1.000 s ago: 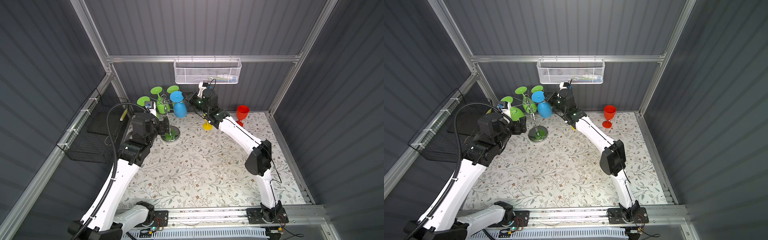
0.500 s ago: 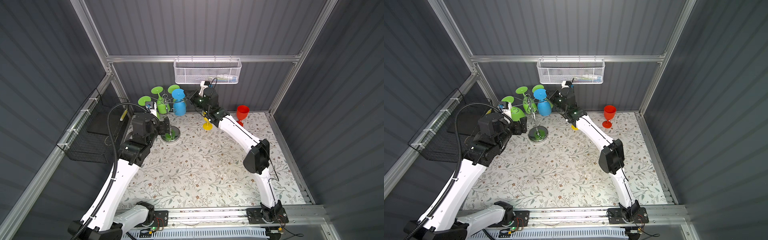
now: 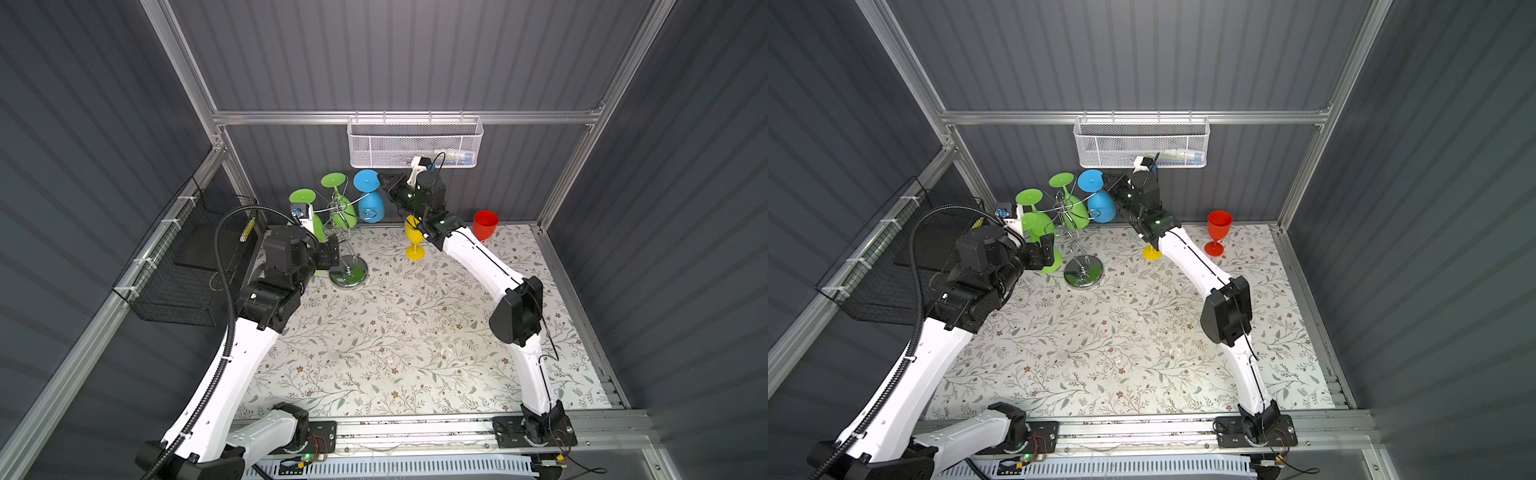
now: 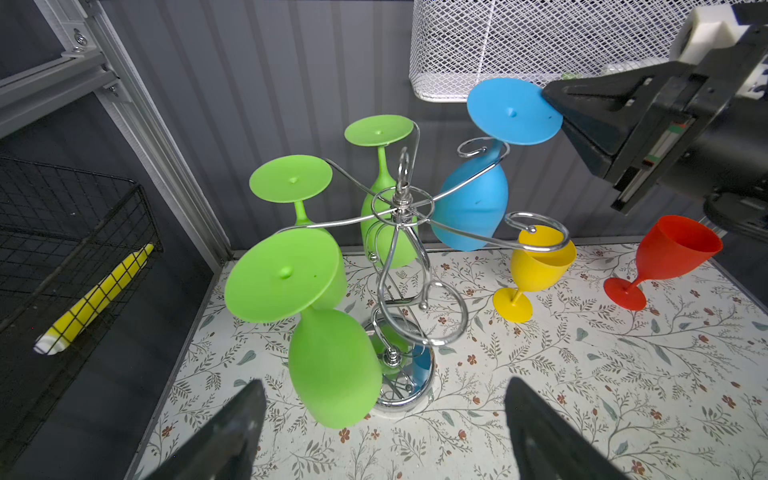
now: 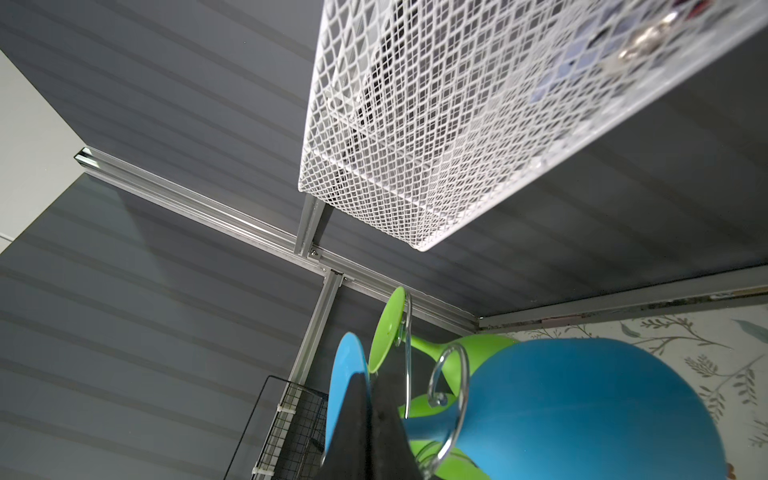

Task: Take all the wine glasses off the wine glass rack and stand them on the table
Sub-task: 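Lift the blue glass foot off its rack hook with the right gripper, then raise the blue glass up and away from the rack with the right gripper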

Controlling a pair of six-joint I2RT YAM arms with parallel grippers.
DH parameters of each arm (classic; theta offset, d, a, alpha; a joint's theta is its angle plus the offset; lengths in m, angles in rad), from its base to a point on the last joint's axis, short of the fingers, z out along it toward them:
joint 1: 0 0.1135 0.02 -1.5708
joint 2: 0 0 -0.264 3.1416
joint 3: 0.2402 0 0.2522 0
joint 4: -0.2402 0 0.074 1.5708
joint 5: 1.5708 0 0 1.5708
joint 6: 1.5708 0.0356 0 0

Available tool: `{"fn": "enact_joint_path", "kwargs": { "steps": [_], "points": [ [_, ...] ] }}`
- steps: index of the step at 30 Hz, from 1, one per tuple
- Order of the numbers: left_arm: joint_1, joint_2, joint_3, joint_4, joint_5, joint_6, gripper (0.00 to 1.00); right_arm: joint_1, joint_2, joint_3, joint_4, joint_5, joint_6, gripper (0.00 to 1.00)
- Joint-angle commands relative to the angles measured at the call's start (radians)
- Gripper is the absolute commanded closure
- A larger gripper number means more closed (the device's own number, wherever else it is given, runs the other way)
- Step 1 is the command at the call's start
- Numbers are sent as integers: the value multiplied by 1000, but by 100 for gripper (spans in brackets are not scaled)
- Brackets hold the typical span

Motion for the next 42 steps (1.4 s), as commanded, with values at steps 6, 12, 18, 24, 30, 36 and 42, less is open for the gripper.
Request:
{"fn": "enact_joint_path", "kwargs": {
  "steps": [6, 12, 18, 24, 30, 36, 42],
  "points": [
    [6, 6, -6, 21, 21, -10, 10, 13, 13, 16, 18, -17, -10, 100],
    [8, 7, -7, 21, 23, -10, 10, 36, -7, 4, -14, -5, -51, 100],
    [7, 4, -7, 21, 23, -11, 10, 47, 26, 45, -28, -1, -55, 100],
    [7, 5, -8, 23, 25, -11, 10, 47, 70, 83, 21, 24, -87, 100],
    [7, 7, -8, 23, 25, -9, 10, 40, 130, 138, 97, 26, -103, 100],
    [8, 8, -10, 23, 25, -7, 10, 33, 166, 160, 193, 27, -130, 100],
    [7, 14, -10, 23, 25, -4, 10, 27, 161, 144, 261, 29, -166, 100]
  ]
}}
